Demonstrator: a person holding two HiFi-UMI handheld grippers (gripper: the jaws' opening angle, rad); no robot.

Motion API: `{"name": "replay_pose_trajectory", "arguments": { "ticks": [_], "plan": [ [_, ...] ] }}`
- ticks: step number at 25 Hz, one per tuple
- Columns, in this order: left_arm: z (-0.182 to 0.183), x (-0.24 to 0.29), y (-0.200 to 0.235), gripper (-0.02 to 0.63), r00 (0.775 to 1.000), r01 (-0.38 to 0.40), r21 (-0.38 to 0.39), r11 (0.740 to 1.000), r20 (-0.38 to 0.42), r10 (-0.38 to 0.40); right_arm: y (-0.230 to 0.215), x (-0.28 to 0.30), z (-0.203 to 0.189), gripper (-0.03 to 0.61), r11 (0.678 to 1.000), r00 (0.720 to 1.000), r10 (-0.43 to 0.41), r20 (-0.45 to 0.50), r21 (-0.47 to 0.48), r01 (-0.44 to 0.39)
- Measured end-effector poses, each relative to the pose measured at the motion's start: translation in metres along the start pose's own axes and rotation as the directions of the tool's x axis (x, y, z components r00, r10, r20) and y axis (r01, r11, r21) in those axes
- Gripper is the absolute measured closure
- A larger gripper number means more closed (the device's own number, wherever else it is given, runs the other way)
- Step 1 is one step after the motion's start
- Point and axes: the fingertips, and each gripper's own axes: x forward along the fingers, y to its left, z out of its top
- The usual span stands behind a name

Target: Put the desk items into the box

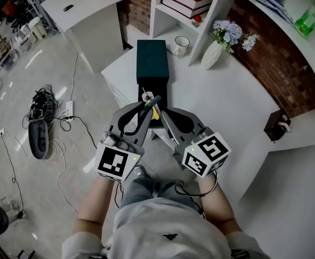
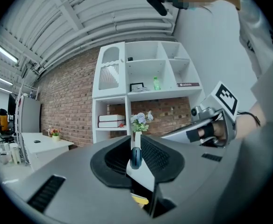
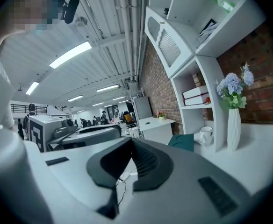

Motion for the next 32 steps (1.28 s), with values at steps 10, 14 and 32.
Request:
{"name": "replay_pose_trajectory", "arguments": {
  "ticks": [10, 14, 32],
  "plan": [
    [-0.001, -0.015, 0.028, 0.543, 0.999, 0.042, 0.007, 0.999, 0.017, -0.042, 0.020, 0.030, 0.001, 0.569, 0.999, 0.999, -0.032, 0.005, -0.007, 0.032],
    [-0.002, -0.018, 0.036, 0.543, 0.998, 0.060, 0.006, 0.998, 0.027, -0.060, 0.025, 0.039, 0.001, 0.569, 0.999, 0.999, -0.044, 0.008, -0.011, 0.044],
    [-0.020, 0.016, 0.049, 0.543, 0.998, 0.060, -0.033, 0.998, 0.016, -0.059, -0.010, 0.055, -0.006, 0.569, 0.998, 0.998, -0.058, -0.039, -0.005, 0.058]
  ]
}}
